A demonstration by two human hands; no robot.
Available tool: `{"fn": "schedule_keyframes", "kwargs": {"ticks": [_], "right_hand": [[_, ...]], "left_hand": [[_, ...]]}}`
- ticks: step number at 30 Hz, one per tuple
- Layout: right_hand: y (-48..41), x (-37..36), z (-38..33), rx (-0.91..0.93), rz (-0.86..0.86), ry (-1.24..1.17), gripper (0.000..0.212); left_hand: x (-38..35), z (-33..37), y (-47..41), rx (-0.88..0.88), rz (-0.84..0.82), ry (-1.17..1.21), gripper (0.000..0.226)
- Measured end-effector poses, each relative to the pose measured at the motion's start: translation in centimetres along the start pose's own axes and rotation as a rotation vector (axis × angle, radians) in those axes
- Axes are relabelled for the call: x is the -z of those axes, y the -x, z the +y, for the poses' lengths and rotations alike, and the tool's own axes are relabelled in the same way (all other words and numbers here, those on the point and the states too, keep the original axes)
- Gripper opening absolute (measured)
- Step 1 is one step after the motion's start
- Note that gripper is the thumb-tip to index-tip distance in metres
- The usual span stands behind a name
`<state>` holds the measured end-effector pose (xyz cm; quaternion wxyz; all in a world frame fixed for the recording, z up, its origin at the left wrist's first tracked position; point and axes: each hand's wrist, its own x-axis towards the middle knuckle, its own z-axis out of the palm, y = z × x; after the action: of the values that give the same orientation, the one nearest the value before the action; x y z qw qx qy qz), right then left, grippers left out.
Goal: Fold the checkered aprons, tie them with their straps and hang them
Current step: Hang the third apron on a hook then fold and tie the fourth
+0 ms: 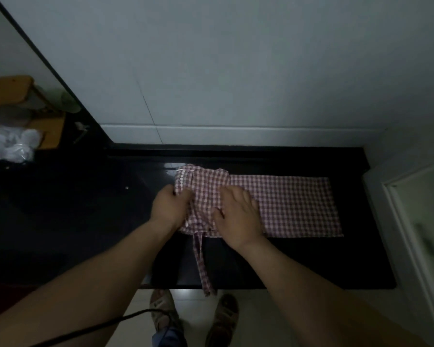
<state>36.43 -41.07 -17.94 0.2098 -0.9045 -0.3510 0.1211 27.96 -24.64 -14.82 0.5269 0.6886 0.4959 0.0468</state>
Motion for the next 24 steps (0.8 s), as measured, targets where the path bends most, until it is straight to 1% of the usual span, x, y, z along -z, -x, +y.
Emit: {"fn": "schedule_keyframes", "kwargs": {"ticks": [1, 2, 3, 4, 6, 8, 10, 12, 13, 15, 16, 18, 19, 20, 22, 24], "right_hand": [[0.2, 0.2, -0.3, -0.074, 0.052, -0.067, 0.036], [0.4, 0.4, -0.7, -0.172, 0.042, -0.196, 0.025], [0.4, 0.7, -0.9, -0.271, -0.015, -0.348, 0.02], [0.1, 1.1, -1.0, -0.343, -0.083, -0.488, 0.02], [-0.6, 2.2, -0.8, -0.448, -0.195, -0.723, 0.027], [-1.1, 3.0, 0.0, -0.549, -0.262, -1.0, 0.037], [-1.0, 4.1, 0.8, -0.651, -0.263, -1.229, 0.044], [-0.8, 5.0, 1.3, -0.709, -0.279, -1.349, 0.052], [-0.6, 5.6, 1.5, -0.723, -0.287, -1.407, 0.054], [-0.3, 6.7, 1.9, -0.749, -0.313, -1.492, 0.054], [-0.2, 7.3, 2.1, -0.762, -0.335, -1.506, 0.052], [-0.2, 7.9, 2.9, -0.805, -0.35, -1.469, 0.046], [-0.1, 8.1, 3.2, -0.843, -0.31, -1.426, 0.045], [0.0, 8.1, 3.6, -0.881, -0.241, -1.395, 0.048], [0.5, 7.4, 4.7, -0.922, -0.093, -1.364, 0.056], [1.4, 7.0, 5.3, -0.819, -0.049, -1.197, 0.048]], "left_hand": [[0.6, 0.1, 0.3, -0.018, 0.05, -0.02, 0.021], [0.9, 0.4, 0.7, -0.044, 0.08, -0.032, 0.024], [1.0, 0.8, 1.1, -0.086, 0.099, -0.052, 0.026], [0.8, 1.5, 1.5, -0.148, 0.104, -0.085, 0.026], [-0.3, 3.0, 2.7, -0.265, 0.084, -0.143, 0.022], [-2.0, 4.8, 3.8, -0.33, 0.088, -0.222, 0.021], [-4.0, 6.3, 4.5, -0.311, 0.1, -0.295, 0.022], [-5.8, 7.4, 5.2, -0.278, 0.062, -0.344, 0.028], [-6.9, 7.7, 5.7, -0.288, 0.02, -0.371, 0.034], [-8.6, 7.6, 6.7, -0.366, -0.079, -0.404, 0.045], [-9.1, 7.0, 7.1, -0.429, -0.104, -0.417, 0.045], [-9.6, 5.3, 6.8, -0.601, -0.092, -0.5, 0.036], [-9.7, 4.3, 6.4, -0.669, -0.099, -0.543, 0.031], [-9.7, 3.5, 6.1, -0.71, -0.119, -0.574, 0.03], [-9.8, 2.3, 5.7, -0.733, -0.163, -0.622, 0.039], [-10.0, 1.5, 5.5, -0.747, -0.199, -0.694, 0.04]]}}
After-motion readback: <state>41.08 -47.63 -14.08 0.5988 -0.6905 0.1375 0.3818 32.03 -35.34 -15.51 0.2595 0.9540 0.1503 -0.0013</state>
